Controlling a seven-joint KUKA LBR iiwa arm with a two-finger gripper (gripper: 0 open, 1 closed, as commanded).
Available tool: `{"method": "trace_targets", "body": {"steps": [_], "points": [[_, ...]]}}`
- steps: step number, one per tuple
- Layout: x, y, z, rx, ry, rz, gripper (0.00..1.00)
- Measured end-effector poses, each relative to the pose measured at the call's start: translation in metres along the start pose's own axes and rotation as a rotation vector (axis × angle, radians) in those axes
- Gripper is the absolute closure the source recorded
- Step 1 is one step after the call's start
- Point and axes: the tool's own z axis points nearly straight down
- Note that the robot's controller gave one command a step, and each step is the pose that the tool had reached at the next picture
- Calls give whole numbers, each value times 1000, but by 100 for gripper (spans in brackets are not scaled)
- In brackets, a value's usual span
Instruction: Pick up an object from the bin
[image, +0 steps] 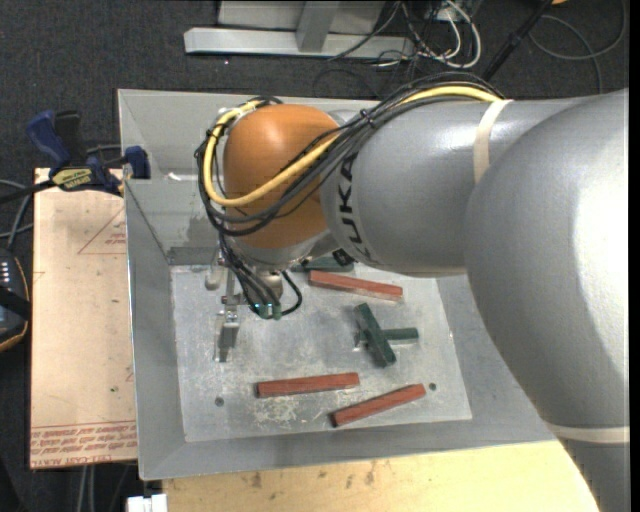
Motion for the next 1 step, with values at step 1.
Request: {"method": "trace_targets", "body": {"steps": [1], "points": [[-2, -1, -5, -1, -7, 4, 0]]}}
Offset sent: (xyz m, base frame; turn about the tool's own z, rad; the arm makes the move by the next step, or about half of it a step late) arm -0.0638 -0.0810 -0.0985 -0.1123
